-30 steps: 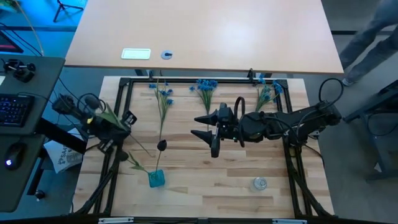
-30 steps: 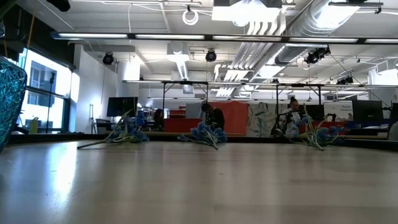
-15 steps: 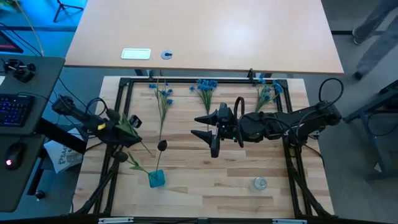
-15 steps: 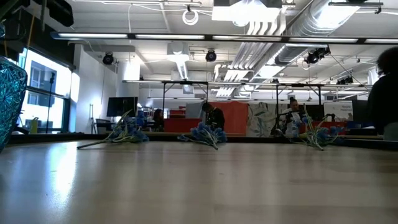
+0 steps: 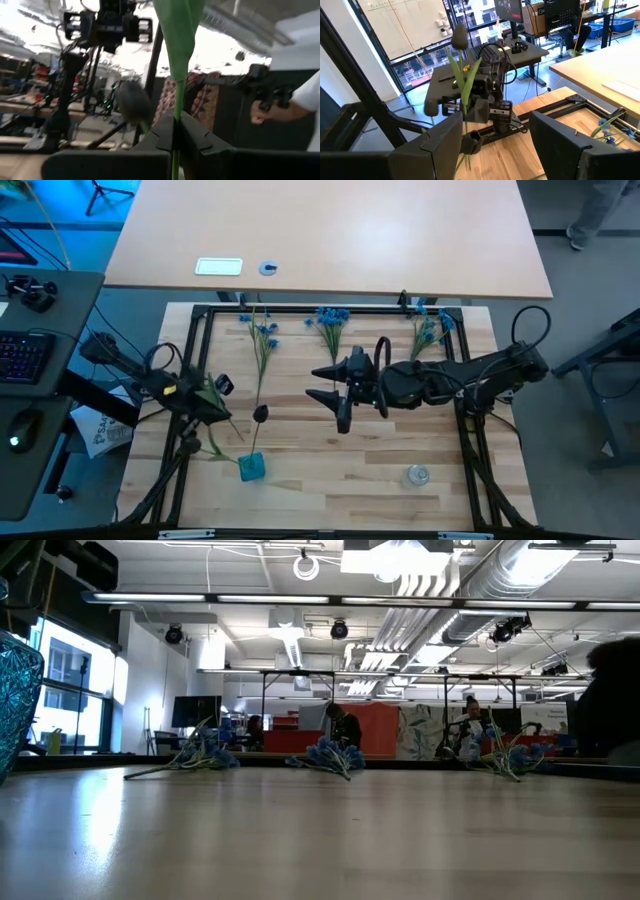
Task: Sort flowers into vase by color
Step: Put the black flower into the blue vase
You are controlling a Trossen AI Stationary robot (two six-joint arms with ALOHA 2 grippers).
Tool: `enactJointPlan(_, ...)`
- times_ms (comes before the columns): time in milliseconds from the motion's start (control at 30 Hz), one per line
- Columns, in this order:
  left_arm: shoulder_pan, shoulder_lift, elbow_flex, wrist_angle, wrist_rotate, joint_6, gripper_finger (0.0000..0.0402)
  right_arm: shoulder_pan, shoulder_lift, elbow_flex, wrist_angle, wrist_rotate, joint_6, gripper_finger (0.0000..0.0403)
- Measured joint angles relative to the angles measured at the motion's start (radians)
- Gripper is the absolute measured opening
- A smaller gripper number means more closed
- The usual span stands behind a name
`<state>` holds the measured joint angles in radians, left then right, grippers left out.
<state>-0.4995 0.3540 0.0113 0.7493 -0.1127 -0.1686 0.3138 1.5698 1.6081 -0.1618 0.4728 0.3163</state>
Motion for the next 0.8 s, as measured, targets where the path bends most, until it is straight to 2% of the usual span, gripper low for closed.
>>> enactJointPlan(133,0.0,0.042,0.0,0.009,0.015,0.046,0.0,-0.006,0.015,0.0,0.007,-0.001,0.01,0.0224)
enactJointPlan(367,-0.001,0.067,0.001,0.023,0.119,-0.029,0.0,-0.013,0.031,0.0,-0.001,-0.02,0.044,0.0224)
enactJointPlan(567,0.0,0.095,0.014,0.132,0.117,0.024,0.0,-0.021,0.031,0.0,0.001,-0.017,0.043,0.0224)
enactJointPlan(800,0.0,0.196,0.053,0.131,0.121,0.039,0.0,-0.026,0.031,0.0,0.001,-0.012,0.043,0.0224)
